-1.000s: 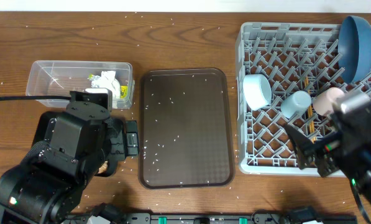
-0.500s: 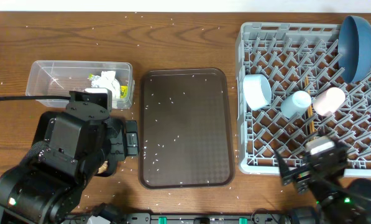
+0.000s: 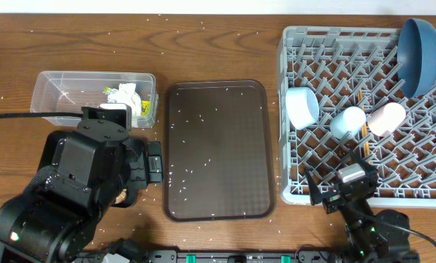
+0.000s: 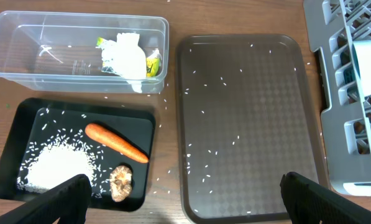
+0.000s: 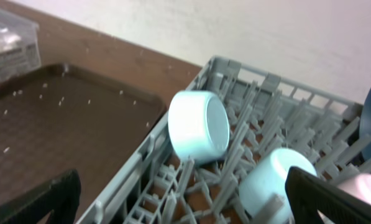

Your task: Sort waste into correct bins and load items into the dishwasher rack

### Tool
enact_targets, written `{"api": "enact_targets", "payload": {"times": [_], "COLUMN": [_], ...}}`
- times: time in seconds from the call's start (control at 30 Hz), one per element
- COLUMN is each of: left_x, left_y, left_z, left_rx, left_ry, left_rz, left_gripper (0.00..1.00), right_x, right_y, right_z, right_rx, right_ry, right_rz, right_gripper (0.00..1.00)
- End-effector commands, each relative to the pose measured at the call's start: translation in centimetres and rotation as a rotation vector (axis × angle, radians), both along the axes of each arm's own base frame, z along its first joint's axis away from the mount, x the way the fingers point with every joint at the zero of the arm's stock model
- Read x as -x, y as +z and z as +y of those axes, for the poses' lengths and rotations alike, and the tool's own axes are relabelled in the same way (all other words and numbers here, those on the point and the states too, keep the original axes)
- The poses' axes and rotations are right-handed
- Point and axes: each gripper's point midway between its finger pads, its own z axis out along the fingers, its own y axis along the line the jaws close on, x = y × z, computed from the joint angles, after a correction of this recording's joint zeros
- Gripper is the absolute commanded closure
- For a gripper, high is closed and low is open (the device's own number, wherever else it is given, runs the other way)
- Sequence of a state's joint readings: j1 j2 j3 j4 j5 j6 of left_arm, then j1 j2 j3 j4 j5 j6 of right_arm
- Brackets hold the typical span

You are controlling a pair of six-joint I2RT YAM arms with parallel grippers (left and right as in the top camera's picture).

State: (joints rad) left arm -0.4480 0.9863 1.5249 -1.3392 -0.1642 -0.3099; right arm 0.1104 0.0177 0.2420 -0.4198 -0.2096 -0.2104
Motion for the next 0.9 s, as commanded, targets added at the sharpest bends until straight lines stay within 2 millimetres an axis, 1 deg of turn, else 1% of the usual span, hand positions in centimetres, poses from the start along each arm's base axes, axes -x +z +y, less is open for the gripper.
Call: {"api": "enact_targets", "payload": {"times": [0.0,0.17,0.27,0.4,0.87], "left_x": [0.0,0.0,0.0,0.0,0.0], "left_y": [0.4,0.4,0.4,0.4,0.4], "left_z": [0.2,0.2,0.2,0.2,0.2], "left_rx": [-0.009,-0.009,-0.009,-0.009,-0.009], "left_ry": [0.003,0.003,0.003,0.003,0.003], "left_rz": [-0.013,-0.013,-0.013,-0.013,-0.013], "left_gripper": [0.02,0.02,0.02,0.02,0.02], "right_x": [-0.7,-1.7,-2.1,-2.3,-2.3], "right_y": [-1.2,-3.2,-2.5,-2.3,-2.3], "right_z": [-0.1,0.0,0.0,0.0,0.0], "right_rx": [-0.024,-0.027,-0.032,-0.035,-0.035], "right_ry": [-0.012,-0.011,-0.011,-0.011,-0.011], "right_rz": [-0.007,-0.029,-0.085,-0.114,-0.118], "right_gripper": [0.01,0.01,0.01,0.01,0.01]}}
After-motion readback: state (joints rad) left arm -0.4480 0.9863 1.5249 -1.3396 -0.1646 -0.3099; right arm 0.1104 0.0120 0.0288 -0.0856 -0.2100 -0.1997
